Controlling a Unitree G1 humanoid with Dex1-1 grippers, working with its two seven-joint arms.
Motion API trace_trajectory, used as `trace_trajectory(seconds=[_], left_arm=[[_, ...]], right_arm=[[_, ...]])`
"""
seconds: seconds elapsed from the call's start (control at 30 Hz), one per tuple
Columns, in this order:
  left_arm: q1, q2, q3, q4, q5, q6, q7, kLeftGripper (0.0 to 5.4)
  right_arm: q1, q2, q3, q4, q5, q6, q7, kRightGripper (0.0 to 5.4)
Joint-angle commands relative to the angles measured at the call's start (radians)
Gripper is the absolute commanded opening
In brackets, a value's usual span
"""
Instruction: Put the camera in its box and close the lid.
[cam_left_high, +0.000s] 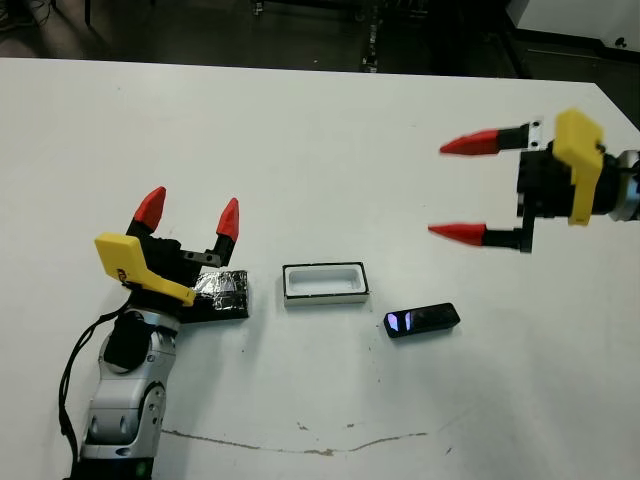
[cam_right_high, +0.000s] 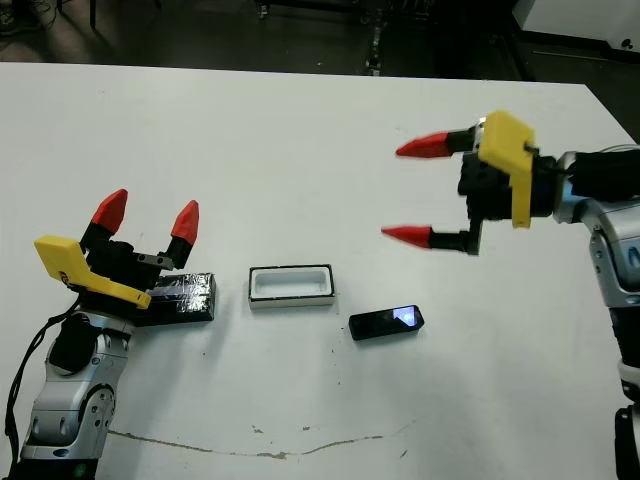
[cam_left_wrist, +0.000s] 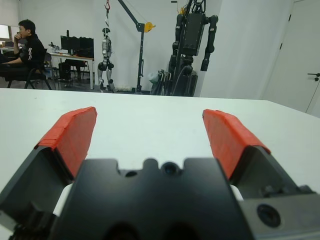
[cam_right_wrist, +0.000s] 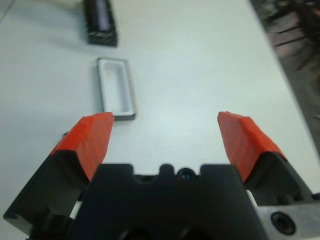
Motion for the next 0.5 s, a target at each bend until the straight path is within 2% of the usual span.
trace_trajectory(seconds=[0.03,0.2,0.5], left_arm=[[0.004,-0.001,0.001,0.005,0.003,0.000,0.000,5.39],[0.004,-0.002,0.002,-0.003,0.002,0.008,0.005,5.39],[-0.002,0.003,0.003,-0.003,0.003,0.006,0.000,5.39]], right_arm=[[-0.037,-0.025,0.056,0.013,-0.039,-0.004,0.068,5.40],[-0.055,-0.008,0.129,0.042,-0.090,0.018,0.115,5.40],[-0.077,0.012,0.243,0.060,-0.199,-0.069,0.181,5.40]])
